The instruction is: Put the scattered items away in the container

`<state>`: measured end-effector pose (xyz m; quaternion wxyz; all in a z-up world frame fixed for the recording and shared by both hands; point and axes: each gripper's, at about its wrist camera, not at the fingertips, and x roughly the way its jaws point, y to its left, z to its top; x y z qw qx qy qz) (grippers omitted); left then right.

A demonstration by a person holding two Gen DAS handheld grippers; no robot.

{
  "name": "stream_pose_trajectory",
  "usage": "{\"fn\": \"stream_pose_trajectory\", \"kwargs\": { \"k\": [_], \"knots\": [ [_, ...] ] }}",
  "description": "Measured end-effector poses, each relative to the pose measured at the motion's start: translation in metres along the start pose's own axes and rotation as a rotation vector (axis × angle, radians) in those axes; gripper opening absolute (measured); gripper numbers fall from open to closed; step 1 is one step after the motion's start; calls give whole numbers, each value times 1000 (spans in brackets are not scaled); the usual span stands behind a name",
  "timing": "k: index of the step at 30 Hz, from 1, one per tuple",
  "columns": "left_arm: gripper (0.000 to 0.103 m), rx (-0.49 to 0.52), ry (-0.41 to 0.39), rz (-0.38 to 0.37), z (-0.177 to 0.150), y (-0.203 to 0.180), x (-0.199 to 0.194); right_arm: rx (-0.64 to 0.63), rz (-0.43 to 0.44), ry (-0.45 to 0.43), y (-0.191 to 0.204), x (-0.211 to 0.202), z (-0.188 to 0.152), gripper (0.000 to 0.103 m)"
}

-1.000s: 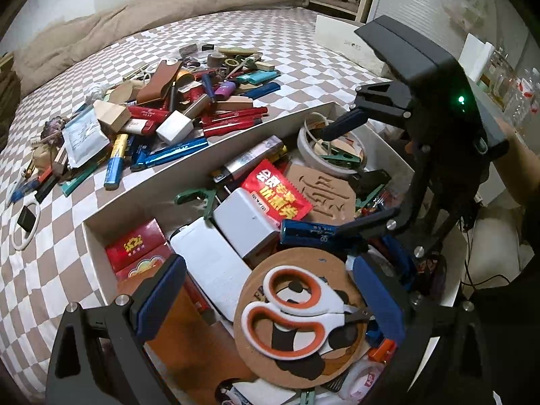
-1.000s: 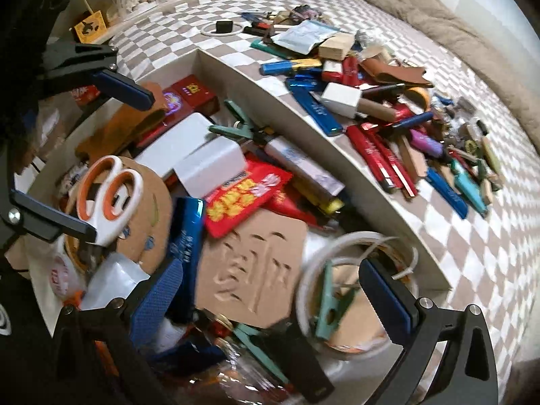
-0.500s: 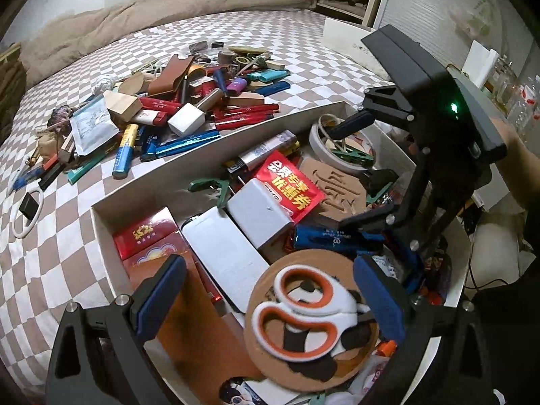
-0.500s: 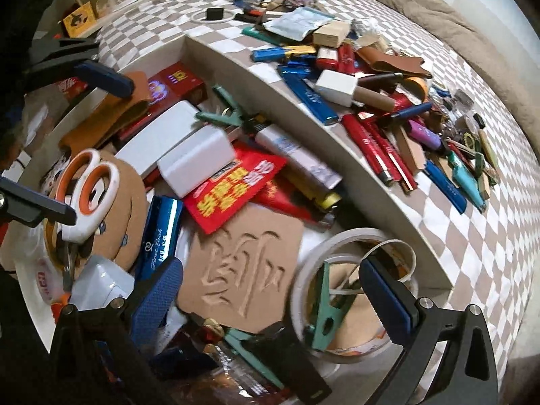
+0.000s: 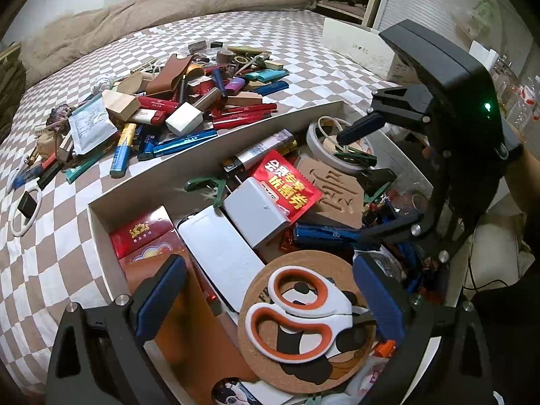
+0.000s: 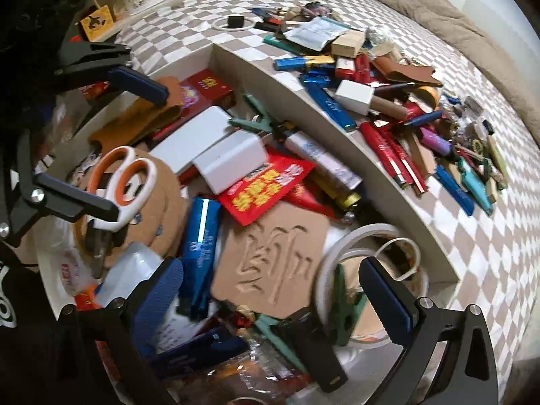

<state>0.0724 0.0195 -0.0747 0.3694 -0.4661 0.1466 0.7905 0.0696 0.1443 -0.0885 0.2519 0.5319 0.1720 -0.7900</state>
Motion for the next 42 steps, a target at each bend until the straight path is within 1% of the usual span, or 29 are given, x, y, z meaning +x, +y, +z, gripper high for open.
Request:
{"fn": "stream_pose_trajectory", "kwargs": {
  "k": [2, 7, 10, 13, 17, 22, 27, 30, 32, 36, 40, 42],
  "knots": [
    [100, 0, -1, -1, 0, -1, 1, -17, -21, 12, 3, 5, 1, 103],
    [100, -19, -12, -3, 0, -1, 0, 31, 0, 7, -4, 10, 1, 103],
    [100, -30, -17, -7, 1, 0, 0, 37, -11, -10, -4, 6, 0, 103],
    [100, -33, -20, -9, 1, 1, -1, 68, -2, -43, -7, -4, -3, 103],
    [100, -36, -21, -16, 2, 0, -1, 116, 2, -115, -14, -20, -7, 103],
    [100, -36, -41, -9, 4, -1, -5, 172, -12, -186, -19, -38, -11, 103],
    [100, -45, -59, 1, 8, -3, -10, 212, -31, -222, -26, -46, -7, 103],
    [100, -49, -85, 12, 10, -4, -18, 233, -44, -249, -25, -53, -10, 103],
    [103, -57, -106, 21, 12, -3, -23, 245, -56, -271, -24, -58, -12, 103],
    [103, -107, -175, 31, 16, 0, -38, 264, -85, -323, -21, -72, -13, 103],
    [103, -134, -227, 58, 20, 2, -50, 281, -129, -380, -19, -88, -11, 103],
    [103, -149, -254, 50, 22, 1, -57, 283, -137, -407, -18, -96, -10, 103]
  ]
}}
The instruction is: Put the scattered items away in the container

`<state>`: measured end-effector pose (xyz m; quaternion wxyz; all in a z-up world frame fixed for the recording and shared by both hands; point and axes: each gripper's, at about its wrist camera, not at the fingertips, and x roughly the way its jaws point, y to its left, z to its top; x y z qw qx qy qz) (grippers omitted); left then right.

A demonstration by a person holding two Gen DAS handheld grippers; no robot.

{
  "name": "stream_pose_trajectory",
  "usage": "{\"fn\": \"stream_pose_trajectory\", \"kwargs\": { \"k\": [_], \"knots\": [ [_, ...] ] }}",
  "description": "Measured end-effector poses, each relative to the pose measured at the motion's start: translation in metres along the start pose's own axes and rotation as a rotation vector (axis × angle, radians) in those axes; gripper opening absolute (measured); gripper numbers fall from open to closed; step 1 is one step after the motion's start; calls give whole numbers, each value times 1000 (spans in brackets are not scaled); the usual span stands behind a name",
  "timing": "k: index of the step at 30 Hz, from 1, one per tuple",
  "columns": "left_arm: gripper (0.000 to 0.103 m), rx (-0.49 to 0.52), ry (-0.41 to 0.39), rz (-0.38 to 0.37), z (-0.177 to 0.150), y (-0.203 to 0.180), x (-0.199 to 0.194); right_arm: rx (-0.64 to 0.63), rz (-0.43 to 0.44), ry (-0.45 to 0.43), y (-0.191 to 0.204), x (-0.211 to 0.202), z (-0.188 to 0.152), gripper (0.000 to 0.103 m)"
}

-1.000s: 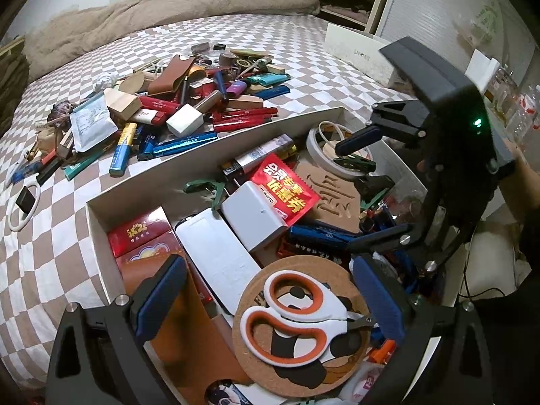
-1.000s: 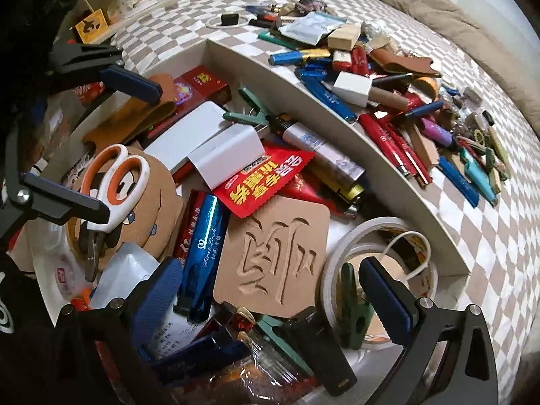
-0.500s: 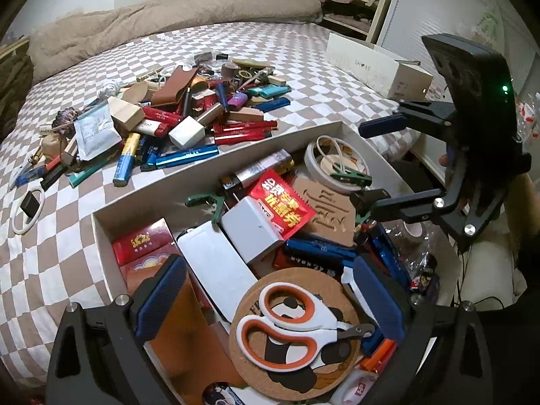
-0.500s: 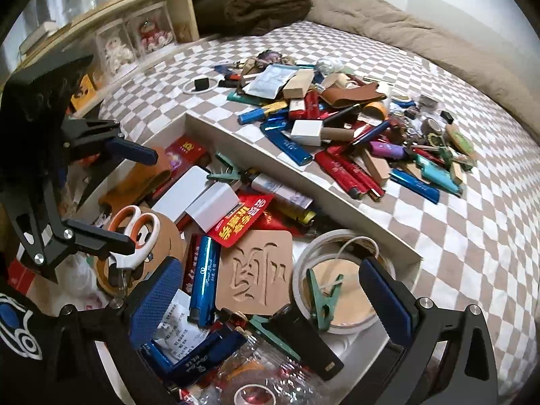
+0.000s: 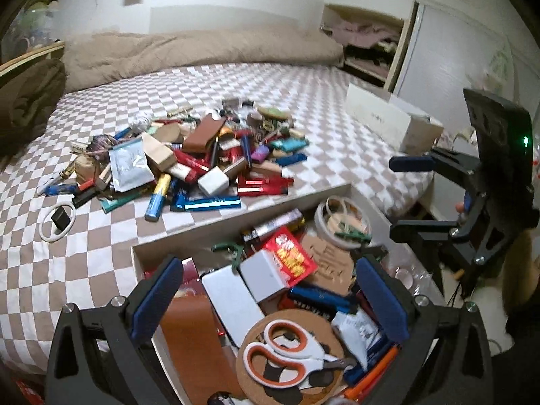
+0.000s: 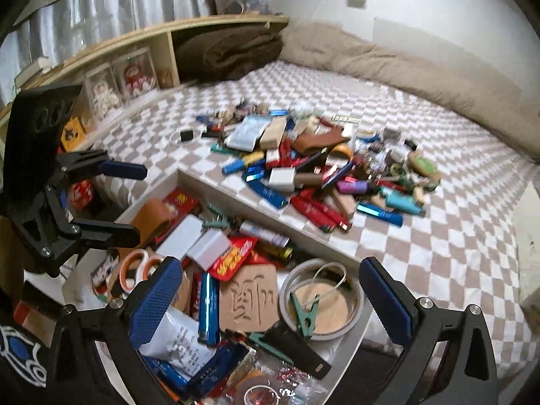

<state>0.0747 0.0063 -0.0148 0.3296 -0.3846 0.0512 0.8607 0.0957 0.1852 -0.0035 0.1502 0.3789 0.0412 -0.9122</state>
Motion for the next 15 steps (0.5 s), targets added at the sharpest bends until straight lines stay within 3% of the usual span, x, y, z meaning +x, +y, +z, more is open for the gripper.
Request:
{"fn": "stream_pose_trajectory", "kwargs": {
  "k": [15],
  "knots": [
    [103, -21, -179, 35, 15, -10, -44, 90, -75, -201, 2, -42, 18, 103]
  ]
}}
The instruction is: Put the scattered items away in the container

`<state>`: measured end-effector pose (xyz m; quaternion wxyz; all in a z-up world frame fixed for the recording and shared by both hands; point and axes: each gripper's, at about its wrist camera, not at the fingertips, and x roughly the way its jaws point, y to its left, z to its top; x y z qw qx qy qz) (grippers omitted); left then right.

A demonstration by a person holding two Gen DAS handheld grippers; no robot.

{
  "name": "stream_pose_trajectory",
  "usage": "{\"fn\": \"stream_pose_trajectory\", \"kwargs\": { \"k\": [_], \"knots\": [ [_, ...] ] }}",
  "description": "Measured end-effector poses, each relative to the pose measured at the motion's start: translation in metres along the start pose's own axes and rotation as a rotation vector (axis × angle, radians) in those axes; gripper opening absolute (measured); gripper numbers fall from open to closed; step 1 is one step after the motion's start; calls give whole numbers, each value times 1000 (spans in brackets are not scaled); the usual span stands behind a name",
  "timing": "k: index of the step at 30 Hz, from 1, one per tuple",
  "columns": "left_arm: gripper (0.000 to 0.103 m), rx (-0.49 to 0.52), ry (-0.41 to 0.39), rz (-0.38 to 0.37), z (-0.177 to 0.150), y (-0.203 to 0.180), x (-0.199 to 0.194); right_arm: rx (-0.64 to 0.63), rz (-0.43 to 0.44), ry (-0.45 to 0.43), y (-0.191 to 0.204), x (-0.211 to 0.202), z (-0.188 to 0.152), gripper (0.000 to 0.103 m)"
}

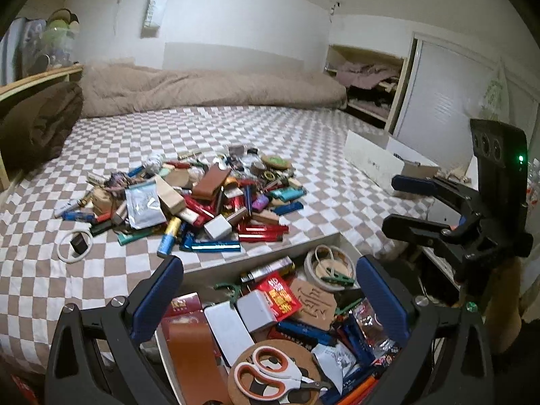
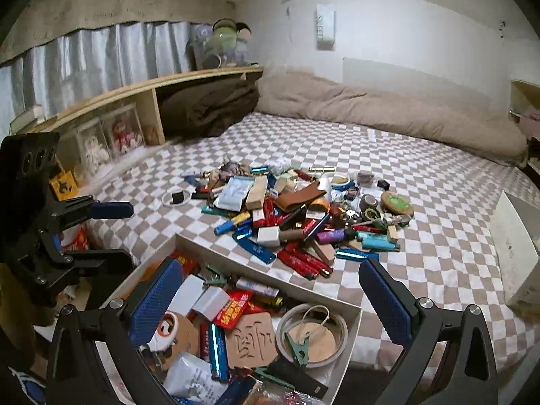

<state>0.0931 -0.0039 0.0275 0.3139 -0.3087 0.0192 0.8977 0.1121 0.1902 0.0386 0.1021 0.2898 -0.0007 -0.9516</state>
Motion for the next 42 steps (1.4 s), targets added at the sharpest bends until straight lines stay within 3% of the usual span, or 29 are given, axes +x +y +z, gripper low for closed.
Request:
{"fn": "stream_pose_trajectory", "kwargs": {
  "k": [8, 15, 42],
  "knots": [
    [103, 11, -58, 81, 2, -2, -7, 61, -60, -38, -4, -7, -4, 103],
    [103, -22, -89, 90, 1, 0, -6, 104, -115, -55, -8, -7, -12, 103],
    [103, -24, -66, 228, -7, 1, 12, 83, -171, -43, -6, -2, -22, 103]
  ]
}}
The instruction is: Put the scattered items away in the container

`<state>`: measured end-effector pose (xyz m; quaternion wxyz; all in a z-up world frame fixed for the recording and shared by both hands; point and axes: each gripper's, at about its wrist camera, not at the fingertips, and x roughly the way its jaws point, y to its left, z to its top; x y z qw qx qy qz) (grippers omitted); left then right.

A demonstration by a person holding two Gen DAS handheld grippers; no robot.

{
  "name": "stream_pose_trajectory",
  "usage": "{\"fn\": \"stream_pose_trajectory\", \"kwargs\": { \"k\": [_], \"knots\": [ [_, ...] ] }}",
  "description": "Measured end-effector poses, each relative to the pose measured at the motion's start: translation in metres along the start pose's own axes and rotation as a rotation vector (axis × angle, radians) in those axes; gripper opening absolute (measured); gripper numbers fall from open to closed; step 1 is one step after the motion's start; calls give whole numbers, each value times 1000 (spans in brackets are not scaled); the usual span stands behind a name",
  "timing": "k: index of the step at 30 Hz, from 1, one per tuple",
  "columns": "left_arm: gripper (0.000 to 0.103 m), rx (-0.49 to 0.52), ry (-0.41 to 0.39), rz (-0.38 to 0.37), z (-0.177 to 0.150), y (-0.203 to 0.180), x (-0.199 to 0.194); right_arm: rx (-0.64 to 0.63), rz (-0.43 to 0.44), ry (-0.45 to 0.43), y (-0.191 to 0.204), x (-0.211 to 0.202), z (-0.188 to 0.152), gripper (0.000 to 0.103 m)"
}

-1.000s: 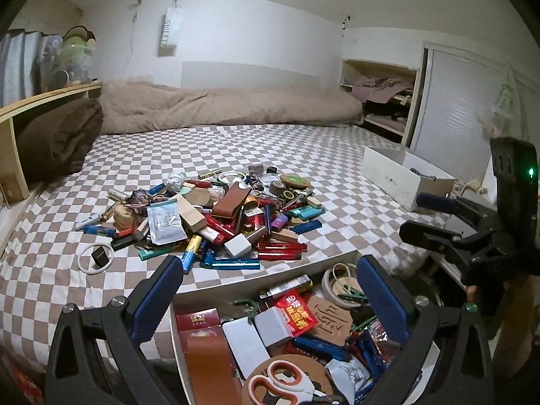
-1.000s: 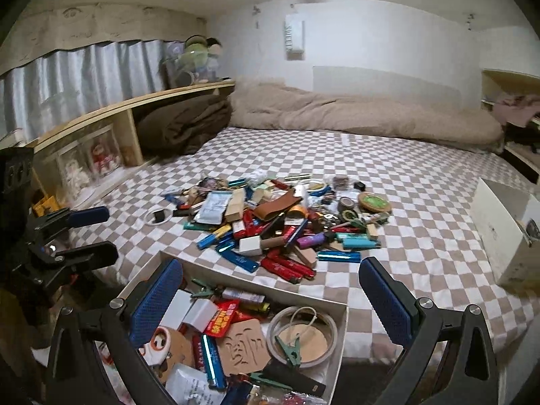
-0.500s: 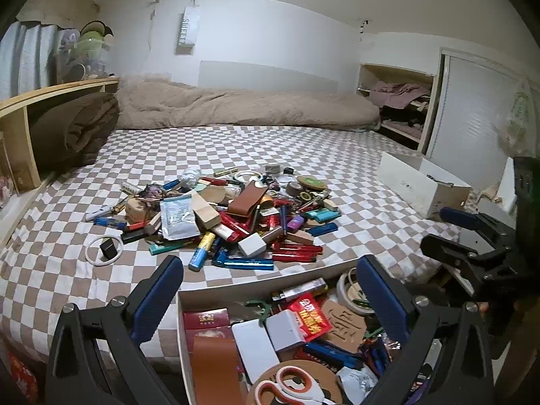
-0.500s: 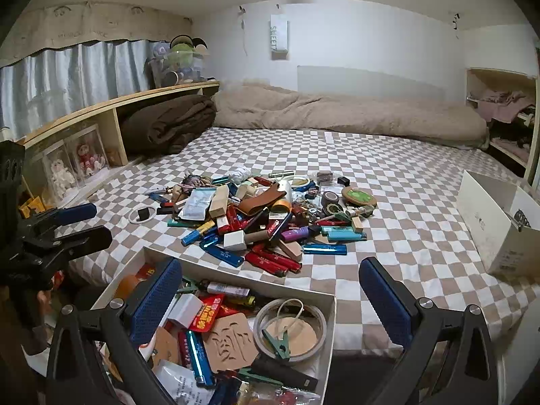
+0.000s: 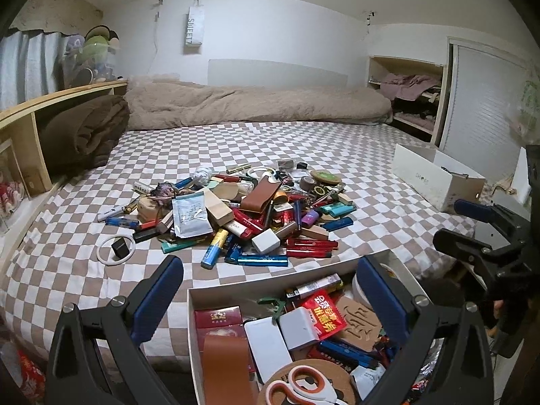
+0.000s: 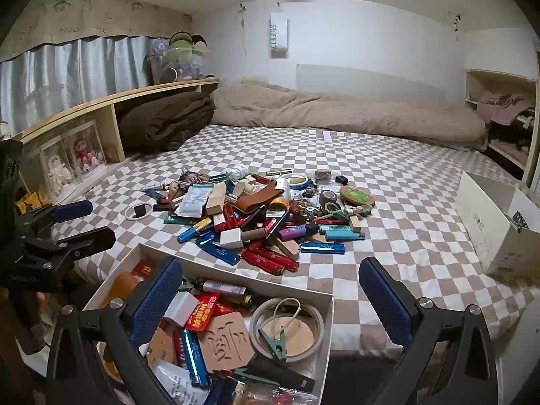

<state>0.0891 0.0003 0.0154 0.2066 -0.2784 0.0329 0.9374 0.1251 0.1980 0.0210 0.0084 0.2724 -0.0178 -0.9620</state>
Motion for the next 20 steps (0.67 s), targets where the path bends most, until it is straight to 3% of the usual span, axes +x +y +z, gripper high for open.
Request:
{"fn": "stream_pose_trajectory", "kwargs": {
  "k": [20],
  "knots": [
    [103, 5, 2, 13, -3, -2, 2, 5, -7, 9, -2, 4, 1, 103]
  ]
}}
